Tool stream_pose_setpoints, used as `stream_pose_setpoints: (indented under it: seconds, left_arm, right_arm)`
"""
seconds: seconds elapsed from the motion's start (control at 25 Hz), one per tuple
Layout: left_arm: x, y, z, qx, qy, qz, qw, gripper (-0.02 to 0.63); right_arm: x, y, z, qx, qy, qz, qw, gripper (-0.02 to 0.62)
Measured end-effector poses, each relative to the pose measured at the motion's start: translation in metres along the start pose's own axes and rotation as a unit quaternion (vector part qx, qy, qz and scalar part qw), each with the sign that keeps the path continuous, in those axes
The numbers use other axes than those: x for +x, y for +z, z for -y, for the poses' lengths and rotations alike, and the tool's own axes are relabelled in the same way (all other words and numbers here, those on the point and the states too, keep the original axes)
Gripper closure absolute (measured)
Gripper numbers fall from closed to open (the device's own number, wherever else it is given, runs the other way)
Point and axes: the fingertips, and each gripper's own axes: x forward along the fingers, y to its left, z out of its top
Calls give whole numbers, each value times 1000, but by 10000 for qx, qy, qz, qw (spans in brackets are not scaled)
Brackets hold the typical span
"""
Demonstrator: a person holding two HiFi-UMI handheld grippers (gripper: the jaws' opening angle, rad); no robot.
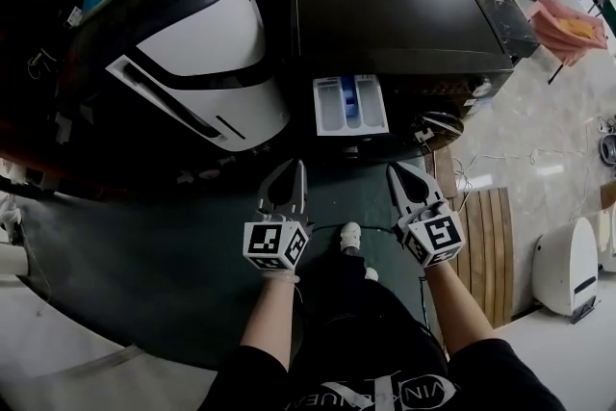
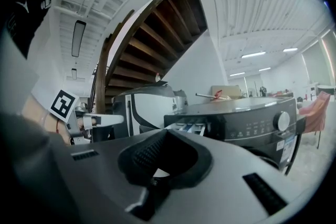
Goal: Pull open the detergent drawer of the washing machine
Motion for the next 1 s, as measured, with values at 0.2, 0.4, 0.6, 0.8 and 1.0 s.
stream_pose_setpoints:
  seconds: [0.2,0.4,0.6,0.8,1.0]
  left_arm:
    - [-12,18,-6,129,188,55,9997,598]
    - [-23,36,-5,97,311,162,9993,598]
    - [-29,56,1,97,339,265,9990,598]
    - [-37,71,5,88,375,333,9987,598]
    - [-43,84,5,160,415,383,9983,598]
  right_arm:
    - [-5,19,-1,-100,-32,48,9999,584]
    - [-10,38,0,-139,-71,142,9998,584]
    - [-15,58,0,-182,-49,239,9995,584]
    - [-20,77,1,-283,-72,361,9989,584]
    - [-23,87,-3,-281,-28,345,9990,584]
